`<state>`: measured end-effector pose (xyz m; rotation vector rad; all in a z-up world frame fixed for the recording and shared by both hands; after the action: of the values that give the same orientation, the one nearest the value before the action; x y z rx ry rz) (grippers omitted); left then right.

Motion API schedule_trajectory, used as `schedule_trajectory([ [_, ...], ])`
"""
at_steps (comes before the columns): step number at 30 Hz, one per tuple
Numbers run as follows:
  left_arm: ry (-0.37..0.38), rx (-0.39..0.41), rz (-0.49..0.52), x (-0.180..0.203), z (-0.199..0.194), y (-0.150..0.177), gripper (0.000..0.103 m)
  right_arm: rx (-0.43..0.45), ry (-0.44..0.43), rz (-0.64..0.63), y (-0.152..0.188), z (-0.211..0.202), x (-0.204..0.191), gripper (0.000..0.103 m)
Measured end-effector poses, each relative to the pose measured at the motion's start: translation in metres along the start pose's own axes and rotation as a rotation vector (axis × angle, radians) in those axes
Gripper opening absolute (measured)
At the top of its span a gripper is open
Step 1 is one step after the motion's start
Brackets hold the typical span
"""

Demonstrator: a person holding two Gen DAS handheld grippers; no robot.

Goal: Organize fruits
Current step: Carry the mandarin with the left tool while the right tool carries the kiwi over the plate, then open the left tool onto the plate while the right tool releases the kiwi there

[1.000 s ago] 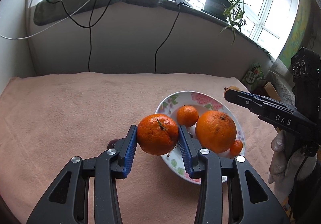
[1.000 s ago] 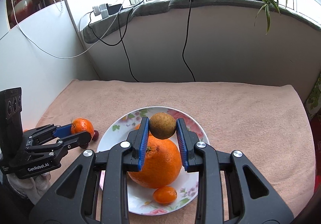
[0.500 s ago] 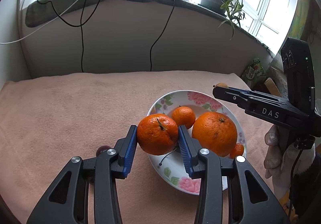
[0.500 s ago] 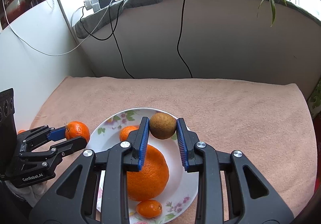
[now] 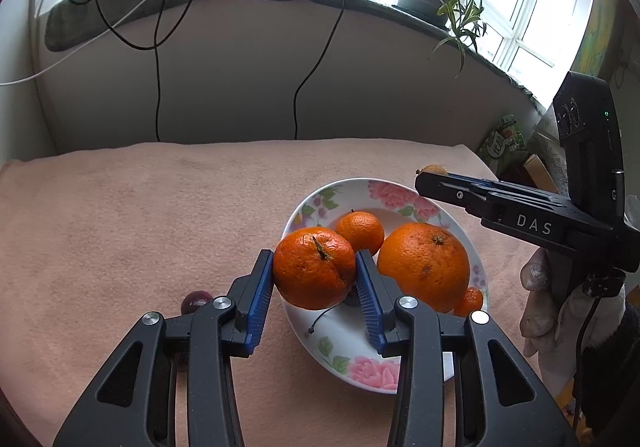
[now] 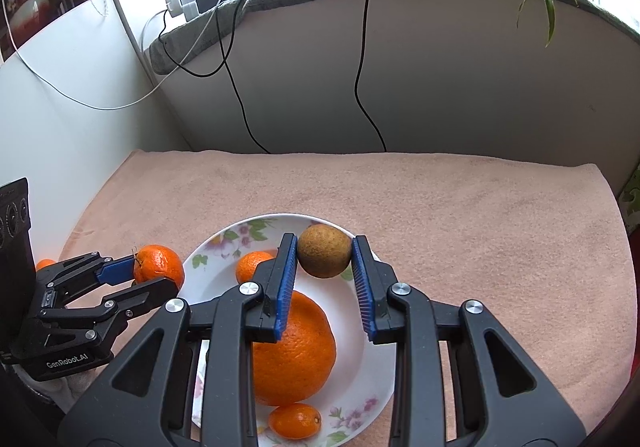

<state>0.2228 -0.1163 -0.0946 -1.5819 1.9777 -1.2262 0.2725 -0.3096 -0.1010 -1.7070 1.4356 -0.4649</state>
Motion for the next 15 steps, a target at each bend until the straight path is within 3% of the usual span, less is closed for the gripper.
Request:
schedule_trajectory([
  [15,0.013,0.000,0.003,0.0028,-0.0012,0.0014,0.040,-0.012,-0.010,-0.007,0.0013,0.0015,-0.0037,0.030],
])
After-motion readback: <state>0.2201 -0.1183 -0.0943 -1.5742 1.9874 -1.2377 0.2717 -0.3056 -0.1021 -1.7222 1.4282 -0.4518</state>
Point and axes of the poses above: each gripper's, at about its wrist camera, not at the fingertips, and z roughly the way its jaws point, x to its right, y to its underside, the point moved 3 cm from there along z, roughly the way its jaws point, and after that the axes turned 9 degrees about x, right-handed, at the moved point
